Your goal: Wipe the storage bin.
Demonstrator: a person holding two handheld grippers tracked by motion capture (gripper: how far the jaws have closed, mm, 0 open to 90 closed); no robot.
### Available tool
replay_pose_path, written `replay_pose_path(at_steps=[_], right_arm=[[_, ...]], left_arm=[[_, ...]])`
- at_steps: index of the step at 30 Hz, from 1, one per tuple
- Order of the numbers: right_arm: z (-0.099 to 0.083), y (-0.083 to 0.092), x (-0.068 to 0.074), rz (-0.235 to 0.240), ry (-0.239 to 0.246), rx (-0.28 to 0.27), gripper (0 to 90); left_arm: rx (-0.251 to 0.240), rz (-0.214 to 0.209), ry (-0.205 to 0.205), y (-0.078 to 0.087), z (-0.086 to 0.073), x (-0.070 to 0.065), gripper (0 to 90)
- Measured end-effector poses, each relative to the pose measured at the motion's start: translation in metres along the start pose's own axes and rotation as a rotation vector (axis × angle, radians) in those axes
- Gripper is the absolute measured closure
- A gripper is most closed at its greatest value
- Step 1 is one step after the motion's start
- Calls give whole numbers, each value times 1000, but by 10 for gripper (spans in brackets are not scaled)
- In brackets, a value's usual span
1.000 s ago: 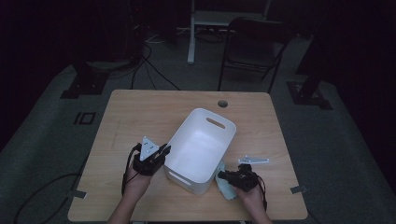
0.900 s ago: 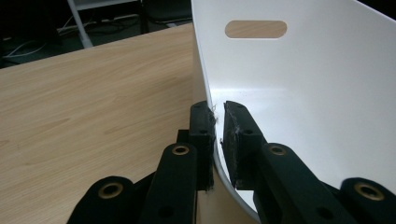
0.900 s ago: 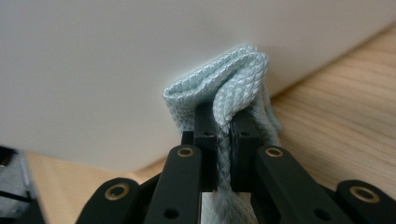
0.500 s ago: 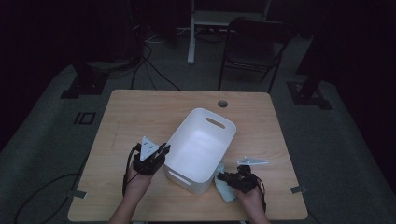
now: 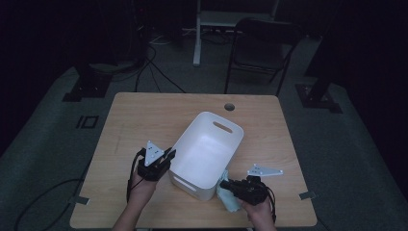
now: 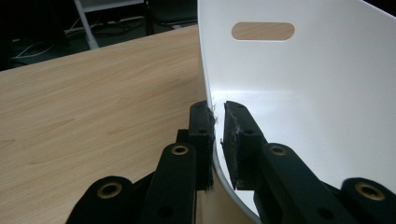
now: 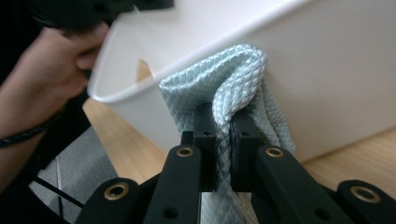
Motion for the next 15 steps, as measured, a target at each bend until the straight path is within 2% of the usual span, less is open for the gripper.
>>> replay_pose_path(at_steps=[2,6,9,15], right_arm=[[-5,-4,-5,-6,-16,13,840],[-11,-9,-12,-33,-20,35,839],[-16,-13,-18,-69,-11,52,839],[-29,-26,-36,-129,-30,109,840]], left_arm=[[3,-2,-3,0,0,0,818],[2,-5,-2,0,0,0,817],[5,-4,-3,0,0,0,816],[7,3,-2,0,1,0,818]])
Point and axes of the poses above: each handheld gripper's, and its own axes: y roughly backward along the jaws, z roughly out of its top, x roughly to its left, the point moved 3 cm from there along -y, roughly forward along the jaws, and after that the axes turned 3 degrees about -x, right-handed, at the moved point
